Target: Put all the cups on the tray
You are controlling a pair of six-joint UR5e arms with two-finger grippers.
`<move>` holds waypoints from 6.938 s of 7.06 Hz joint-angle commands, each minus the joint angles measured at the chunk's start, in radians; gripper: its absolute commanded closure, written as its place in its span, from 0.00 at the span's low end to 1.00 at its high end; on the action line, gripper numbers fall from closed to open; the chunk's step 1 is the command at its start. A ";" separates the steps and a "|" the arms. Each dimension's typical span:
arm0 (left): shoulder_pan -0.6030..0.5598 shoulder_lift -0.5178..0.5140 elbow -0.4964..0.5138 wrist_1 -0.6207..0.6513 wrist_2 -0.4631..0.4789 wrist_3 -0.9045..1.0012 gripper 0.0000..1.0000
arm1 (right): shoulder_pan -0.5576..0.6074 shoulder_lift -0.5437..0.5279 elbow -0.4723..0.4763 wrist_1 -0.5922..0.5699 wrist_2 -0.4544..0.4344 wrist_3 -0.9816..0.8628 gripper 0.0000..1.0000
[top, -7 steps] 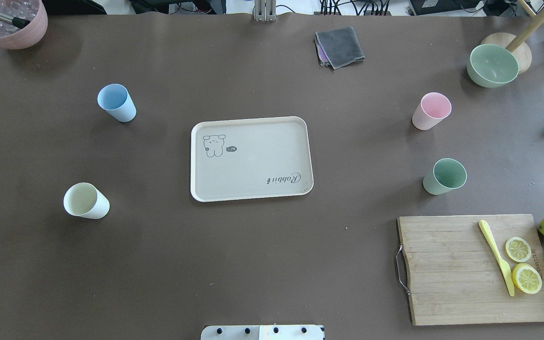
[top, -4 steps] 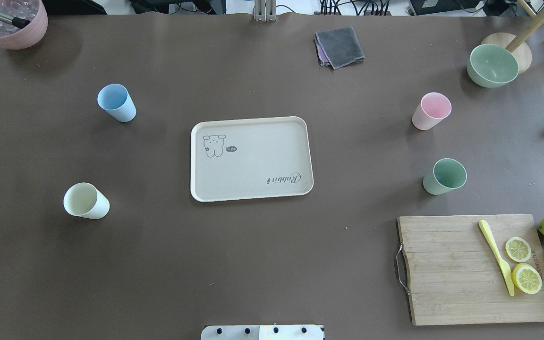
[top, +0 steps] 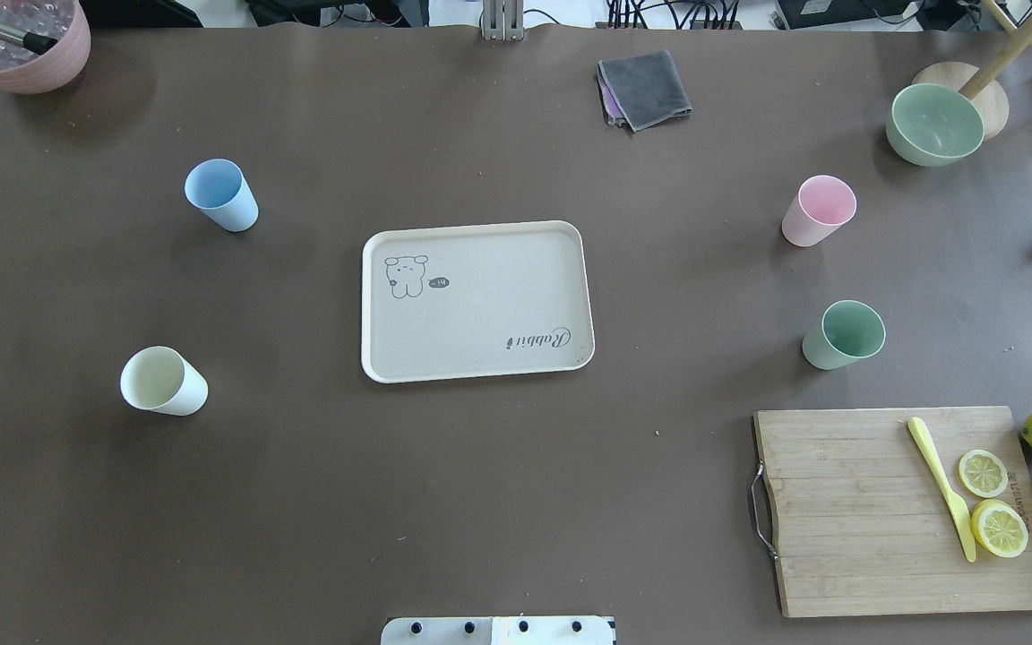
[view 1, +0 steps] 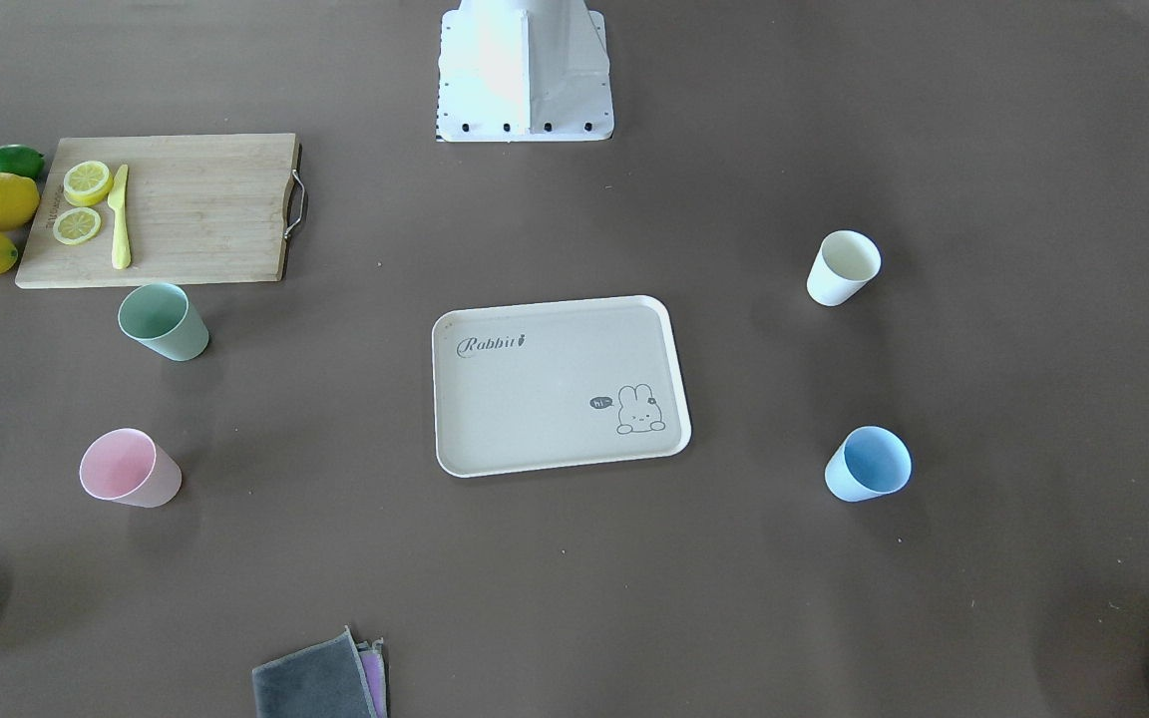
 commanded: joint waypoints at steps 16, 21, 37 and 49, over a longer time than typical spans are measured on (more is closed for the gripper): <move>-0.001 0.119 -0.103 -0.102 -0.076 -0.264 0.02 | -0.055 -0.026 -0.008 0.225 0.131 0.006 0.00; -0.006 0.166 -0.126 -0.161 -0.077 -0.257 0.04 | -0.086 -0.014 -0.004 0.221 0.063 0.112 0.03; 0.204 0.099 -0.225 -0.182 -0.038 -0.751 0.03 | -0.456 0.101 0.042 0.225 -0.119 0.700 1.00; 0.664 0.087 -0.313 -0.183 0.210 -1.046 1.00 | -0.678 0.541 0.043 0.064 -0.200 1.118 1.00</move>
